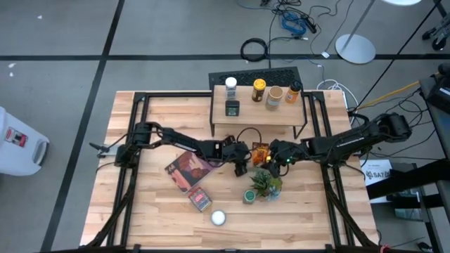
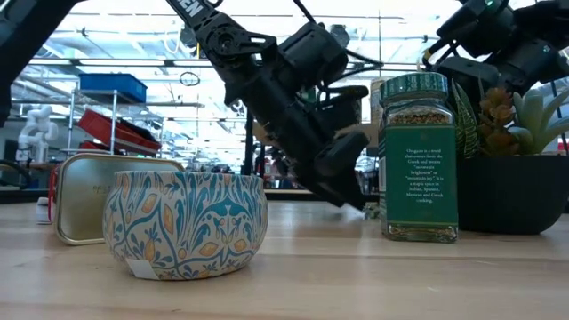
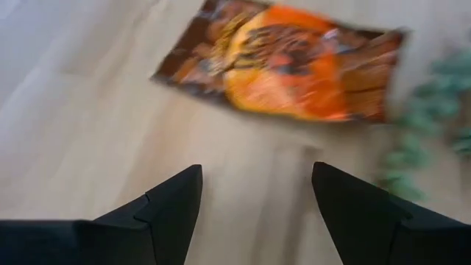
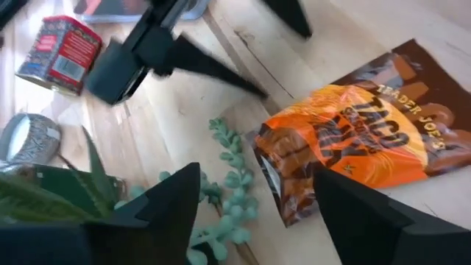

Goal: Shelf spices
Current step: Put the orange seasoning bag on the shelf

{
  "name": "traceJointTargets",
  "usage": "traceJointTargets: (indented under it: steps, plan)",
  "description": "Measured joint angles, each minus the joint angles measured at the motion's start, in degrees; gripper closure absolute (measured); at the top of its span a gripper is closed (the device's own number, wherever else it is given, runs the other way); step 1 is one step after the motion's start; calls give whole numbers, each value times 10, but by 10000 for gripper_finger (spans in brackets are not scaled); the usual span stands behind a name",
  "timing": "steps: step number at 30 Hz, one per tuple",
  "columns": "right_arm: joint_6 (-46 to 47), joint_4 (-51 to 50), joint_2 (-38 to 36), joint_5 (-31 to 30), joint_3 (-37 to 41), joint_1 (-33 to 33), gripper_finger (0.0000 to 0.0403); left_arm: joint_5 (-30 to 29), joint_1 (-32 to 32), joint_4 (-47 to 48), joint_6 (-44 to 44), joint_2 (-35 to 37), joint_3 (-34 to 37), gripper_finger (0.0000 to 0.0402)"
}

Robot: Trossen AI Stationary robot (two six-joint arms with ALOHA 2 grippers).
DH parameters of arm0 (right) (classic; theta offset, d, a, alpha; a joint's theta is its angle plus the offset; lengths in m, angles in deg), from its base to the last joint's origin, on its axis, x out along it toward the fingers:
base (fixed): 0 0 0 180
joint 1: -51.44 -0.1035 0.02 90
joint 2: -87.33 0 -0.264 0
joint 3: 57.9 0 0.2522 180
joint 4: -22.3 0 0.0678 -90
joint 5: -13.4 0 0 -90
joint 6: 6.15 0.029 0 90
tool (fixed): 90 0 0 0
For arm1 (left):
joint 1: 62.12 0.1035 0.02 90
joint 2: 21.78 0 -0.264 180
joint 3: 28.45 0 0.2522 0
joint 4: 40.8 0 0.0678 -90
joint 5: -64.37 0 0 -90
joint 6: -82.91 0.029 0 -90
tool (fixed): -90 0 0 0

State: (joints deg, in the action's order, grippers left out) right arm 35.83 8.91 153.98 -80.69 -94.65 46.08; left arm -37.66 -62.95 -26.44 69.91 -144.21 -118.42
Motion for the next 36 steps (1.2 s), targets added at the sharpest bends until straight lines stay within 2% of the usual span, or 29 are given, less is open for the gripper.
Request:
traceJointTargets:
  steps: [6, 9, 14, 18, 26, 36]
  plan:
    - [-5, 31, 47, 10, 0, 8, 98, -32, 5, 2, 0, 0, 0, 133]
    - [-7, 50, 78, -6, 0, 15, 82, -34, 7, -26, 0, 0, 0, 133]
    - [-35, 52, 126, -22, -3, 24, 83, -28, 8, -55, 3, 0, 0, 133]
    - [-61, 10, 134, -25, -5, 23, 89, -12, 7, -30, 3, 0, 0, 133]
    - [-83, -80, 72, -18, -1, 23, 90, -11, 7, 15, 3, 0, 0, 133]
    - [-73, -275, -49, -11, 2, 23, 90, -11, 7, 15, 4, 0, 0, 133]
